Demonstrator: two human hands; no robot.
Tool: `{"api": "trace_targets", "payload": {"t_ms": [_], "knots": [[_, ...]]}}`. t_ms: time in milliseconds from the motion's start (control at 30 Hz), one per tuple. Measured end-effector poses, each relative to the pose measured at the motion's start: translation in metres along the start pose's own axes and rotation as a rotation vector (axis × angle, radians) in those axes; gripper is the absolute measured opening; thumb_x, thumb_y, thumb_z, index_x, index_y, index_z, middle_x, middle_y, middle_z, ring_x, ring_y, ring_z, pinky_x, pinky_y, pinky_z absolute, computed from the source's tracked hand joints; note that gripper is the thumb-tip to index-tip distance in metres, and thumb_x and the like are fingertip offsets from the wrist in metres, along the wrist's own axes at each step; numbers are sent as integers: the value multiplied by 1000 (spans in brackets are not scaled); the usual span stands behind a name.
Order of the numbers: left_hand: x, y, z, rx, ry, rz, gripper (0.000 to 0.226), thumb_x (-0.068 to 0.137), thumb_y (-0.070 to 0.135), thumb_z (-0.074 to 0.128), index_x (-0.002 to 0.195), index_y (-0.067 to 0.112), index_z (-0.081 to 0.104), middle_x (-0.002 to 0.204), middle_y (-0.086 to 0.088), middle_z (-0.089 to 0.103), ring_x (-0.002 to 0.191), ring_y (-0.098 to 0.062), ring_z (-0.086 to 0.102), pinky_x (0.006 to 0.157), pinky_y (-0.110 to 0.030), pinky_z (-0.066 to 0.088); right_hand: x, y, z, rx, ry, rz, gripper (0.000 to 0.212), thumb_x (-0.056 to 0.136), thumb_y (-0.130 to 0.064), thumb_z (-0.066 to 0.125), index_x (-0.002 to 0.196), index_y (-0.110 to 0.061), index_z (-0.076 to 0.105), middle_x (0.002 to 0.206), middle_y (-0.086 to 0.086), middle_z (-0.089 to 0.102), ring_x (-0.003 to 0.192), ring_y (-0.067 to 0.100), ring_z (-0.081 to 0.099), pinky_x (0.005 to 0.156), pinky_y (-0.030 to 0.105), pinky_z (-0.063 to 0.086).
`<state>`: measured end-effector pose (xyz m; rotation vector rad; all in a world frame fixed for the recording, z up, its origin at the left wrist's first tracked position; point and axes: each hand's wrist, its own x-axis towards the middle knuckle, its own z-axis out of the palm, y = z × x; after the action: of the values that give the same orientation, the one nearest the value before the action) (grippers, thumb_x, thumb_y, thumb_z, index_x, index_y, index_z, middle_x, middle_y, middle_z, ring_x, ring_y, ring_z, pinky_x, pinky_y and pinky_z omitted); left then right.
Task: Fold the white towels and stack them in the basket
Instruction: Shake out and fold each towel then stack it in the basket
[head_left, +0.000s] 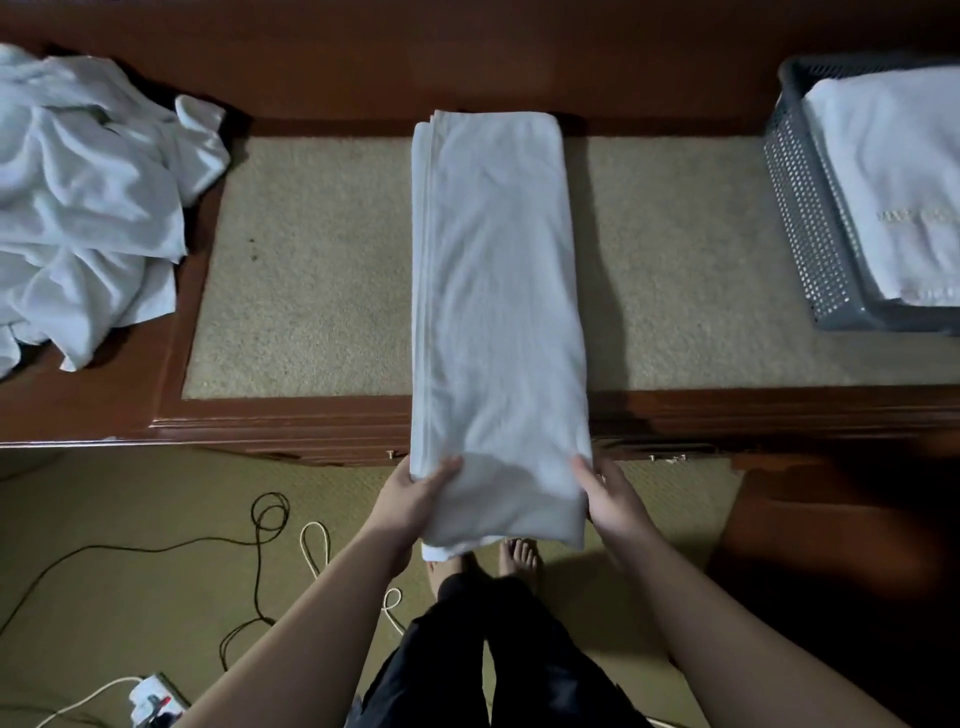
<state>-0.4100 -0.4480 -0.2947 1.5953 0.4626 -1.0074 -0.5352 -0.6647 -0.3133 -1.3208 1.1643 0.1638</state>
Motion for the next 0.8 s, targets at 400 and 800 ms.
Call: {"api": "trace_targets", "payload": {"t_ms": [400,800], "knots": [[-62,0,-9,-108,-123,-164,40,96,31,74,123,3,68,111,-18,78,87,-29,75,71,-36,61,-58,-26,-23,-228,-95,5,25,104,-43,59,91,-25,71,86,-10,74,81,12,71,62,11,50],[-105,62,-17,-20,49,101,46,89,18,81,124,-3,60,101,-19,73,72,-24,74,59,-26,57,-97,-97,-50,226,-240,-48,43,94,-9,75,126,-33,61,107,8,80,95,29,78,75,41,64]]}}
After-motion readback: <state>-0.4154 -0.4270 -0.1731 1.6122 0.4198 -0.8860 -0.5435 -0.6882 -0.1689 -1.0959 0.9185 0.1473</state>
